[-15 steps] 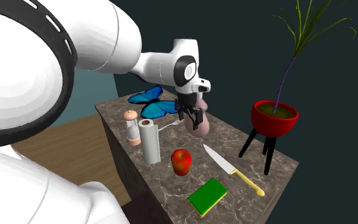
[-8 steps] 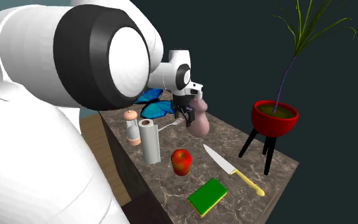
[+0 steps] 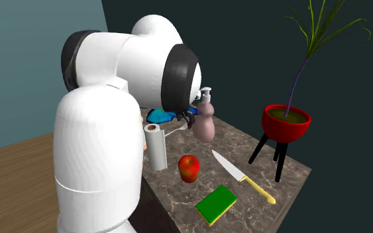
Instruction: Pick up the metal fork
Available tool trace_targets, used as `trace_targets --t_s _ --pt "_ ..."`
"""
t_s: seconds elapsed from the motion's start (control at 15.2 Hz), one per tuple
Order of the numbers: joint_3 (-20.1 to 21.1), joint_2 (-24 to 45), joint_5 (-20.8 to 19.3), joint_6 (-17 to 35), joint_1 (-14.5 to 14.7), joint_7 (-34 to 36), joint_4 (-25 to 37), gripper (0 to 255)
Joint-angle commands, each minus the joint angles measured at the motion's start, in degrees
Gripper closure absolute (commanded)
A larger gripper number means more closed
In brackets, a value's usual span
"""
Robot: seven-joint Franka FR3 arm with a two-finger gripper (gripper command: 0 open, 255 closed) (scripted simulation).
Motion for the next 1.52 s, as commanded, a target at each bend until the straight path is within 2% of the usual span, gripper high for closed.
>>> trace_targets --t_s 0.0,0.33,0.92,0.99,1.45 --pt "-0.5 5.0 -2.9 -0.6 2.1 2.7 4.9 0" --pt "-2.4 16.2 -7.8 -2.6 8.1 7.2 16.9 0" --pt "-3.7 19.2 -9.6 1.6 8.9 8.4 15.4 0" --pt "-3.7 19.2 -9.7 1.6 8.9 8.5 15.4 255" --pt "-3.5 18.6 -9.5 1.5 8.9 8.6 14.9 255"
